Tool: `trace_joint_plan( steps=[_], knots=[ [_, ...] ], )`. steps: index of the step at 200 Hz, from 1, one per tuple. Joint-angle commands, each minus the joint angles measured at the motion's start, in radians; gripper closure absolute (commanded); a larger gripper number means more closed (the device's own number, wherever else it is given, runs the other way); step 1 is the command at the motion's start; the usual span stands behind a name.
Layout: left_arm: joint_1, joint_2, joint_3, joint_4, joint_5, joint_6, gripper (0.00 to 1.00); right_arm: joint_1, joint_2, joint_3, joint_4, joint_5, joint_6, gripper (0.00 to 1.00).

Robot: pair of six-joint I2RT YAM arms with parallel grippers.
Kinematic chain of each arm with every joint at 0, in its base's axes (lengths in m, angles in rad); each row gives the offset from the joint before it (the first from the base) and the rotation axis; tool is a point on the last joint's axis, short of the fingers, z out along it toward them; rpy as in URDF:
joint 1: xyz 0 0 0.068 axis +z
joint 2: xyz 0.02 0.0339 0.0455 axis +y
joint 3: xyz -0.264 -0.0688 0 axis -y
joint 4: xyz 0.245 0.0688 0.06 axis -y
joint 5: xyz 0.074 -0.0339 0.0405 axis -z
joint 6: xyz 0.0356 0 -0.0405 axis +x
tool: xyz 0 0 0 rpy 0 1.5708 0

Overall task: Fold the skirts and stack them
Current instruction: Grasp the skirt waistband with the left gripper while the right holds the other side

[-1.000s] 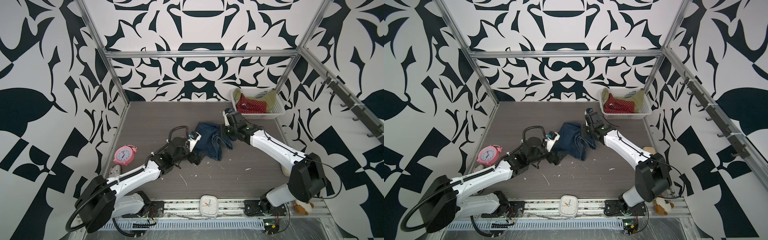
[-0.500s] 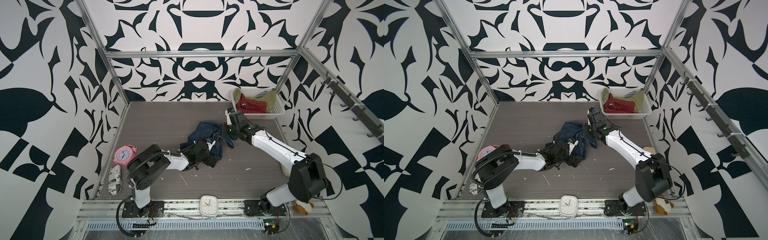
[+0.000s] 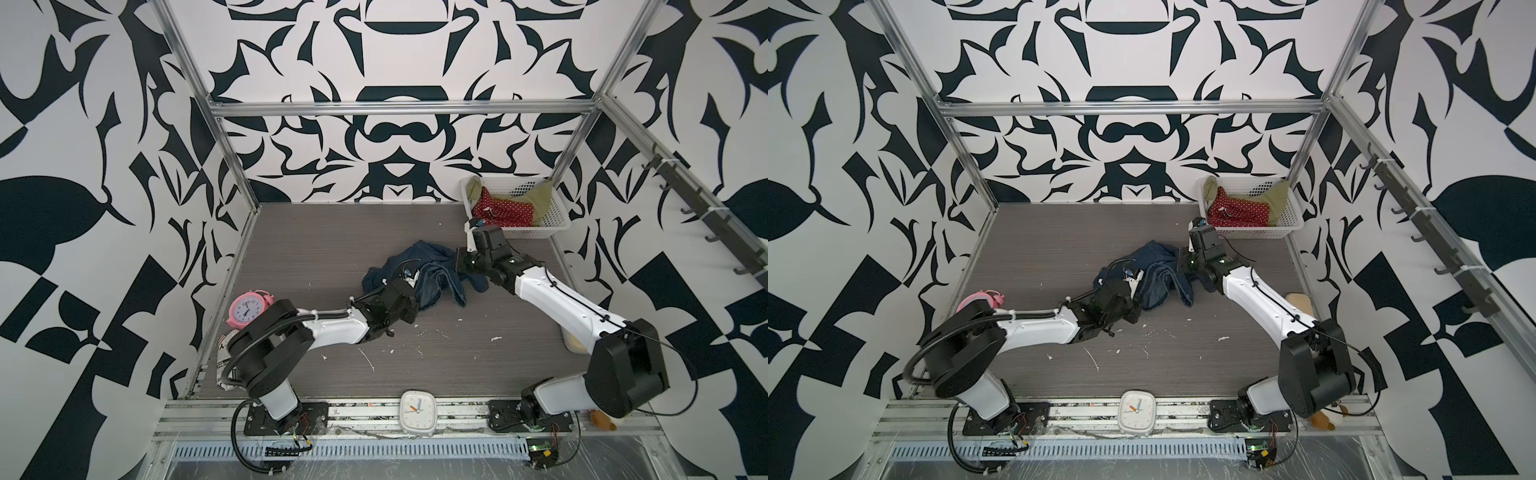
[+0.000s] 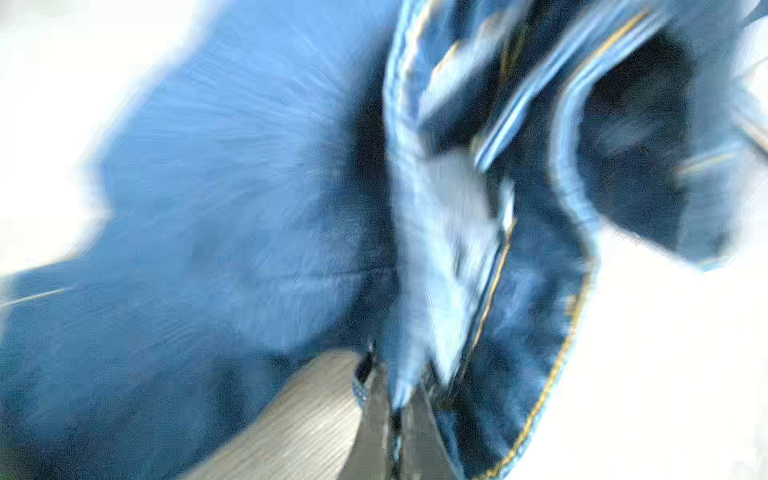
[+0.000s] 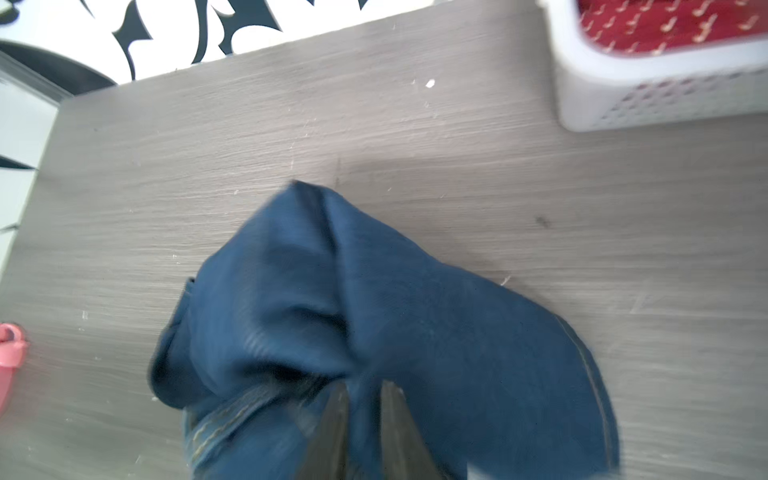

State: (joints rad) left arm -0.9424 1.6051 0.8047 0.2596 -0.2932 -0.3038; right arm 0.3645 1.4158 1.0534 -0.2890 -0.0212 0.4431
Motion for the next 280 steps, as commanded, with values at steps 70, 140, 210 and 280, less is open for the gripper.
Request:
trace_joint_plan(
  steps=[70, 140, 210, 280],
  knots=[
    [0.058, -0.385, 0.006, -0.344, -0.174, 0.164, 1.0, -0.015, -0.334, -0.257, -0.035, -0.244, 0.097, 0.48],
    [0.064, -0.371, 0.012, -0.348, -0.196, 0.165, 1.0, 0.183, -0.454, -0.693, 0.234, -0.314, 0.258, 0.42],
    [0.065, -0.426, -0.037, -0.305, -0.205, 0.147, 1.0, 0.236, -0.179, -0.703, 0.563, -0.194, 0.2, 0.35],
    [0.065, -0.442, -0.061, -0.292, -0.225, 0.128, 1.0, 0.255, -0.113, -0.694, 0.698, 0.012, 0.23, 0.82]
  ],
)
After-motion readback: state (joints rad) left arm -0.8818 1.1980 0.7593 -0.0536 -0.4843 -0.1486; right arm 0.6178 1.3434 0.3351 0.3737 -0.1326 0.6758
